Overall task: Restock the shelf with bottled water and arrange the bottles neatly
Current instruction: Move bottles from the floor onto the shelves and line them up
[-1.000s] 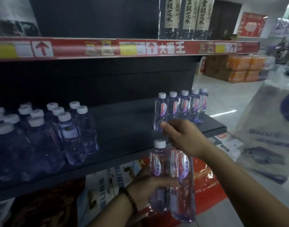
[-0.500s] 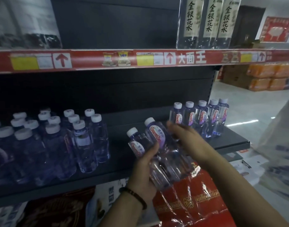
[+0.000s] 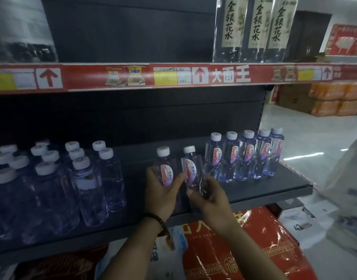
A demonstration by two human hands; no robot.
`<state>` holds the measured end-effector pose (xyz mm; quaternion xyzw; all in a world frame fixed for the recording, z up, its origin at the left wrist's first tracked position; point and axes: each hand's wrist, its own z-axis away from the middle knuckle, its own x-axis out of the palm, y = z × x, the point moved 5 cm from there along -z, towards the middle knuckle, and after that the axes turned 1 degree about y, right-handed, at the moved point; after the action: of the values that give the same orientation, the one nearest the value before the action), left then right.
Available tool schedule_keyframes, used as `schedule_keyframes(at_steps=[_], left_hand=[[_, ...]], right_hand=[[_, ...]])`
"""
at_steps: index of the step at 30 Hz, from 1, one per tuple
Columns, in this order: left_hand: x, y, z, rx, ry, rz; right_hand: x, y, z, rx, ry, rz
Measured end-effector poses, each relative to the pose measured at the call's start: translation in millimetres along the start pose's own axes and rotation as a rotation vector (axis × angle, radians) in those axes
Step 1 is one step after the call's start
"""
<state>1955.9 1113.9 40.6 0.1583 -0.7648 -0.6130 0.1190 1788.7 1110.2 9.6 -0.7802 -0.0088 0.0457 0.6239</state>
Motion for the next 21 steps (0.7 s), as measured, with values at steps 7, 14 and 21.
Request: schedule_keyframes(at_steps=[7,14,21], left_hand=[[-2,-15,-26,0.082,-0.093,-0.013],[-2,-29,-22,0.037,-0.235,-0.045],[14,-35,-7,0.068,-0.252,-0.141]], right_hand=[[9,2,-17,-0.116,0.008,0.034],[-14,1,-25,-0.088,-0.036,0.198],[-31,0,-22,-0.099,0.035,0.282]])
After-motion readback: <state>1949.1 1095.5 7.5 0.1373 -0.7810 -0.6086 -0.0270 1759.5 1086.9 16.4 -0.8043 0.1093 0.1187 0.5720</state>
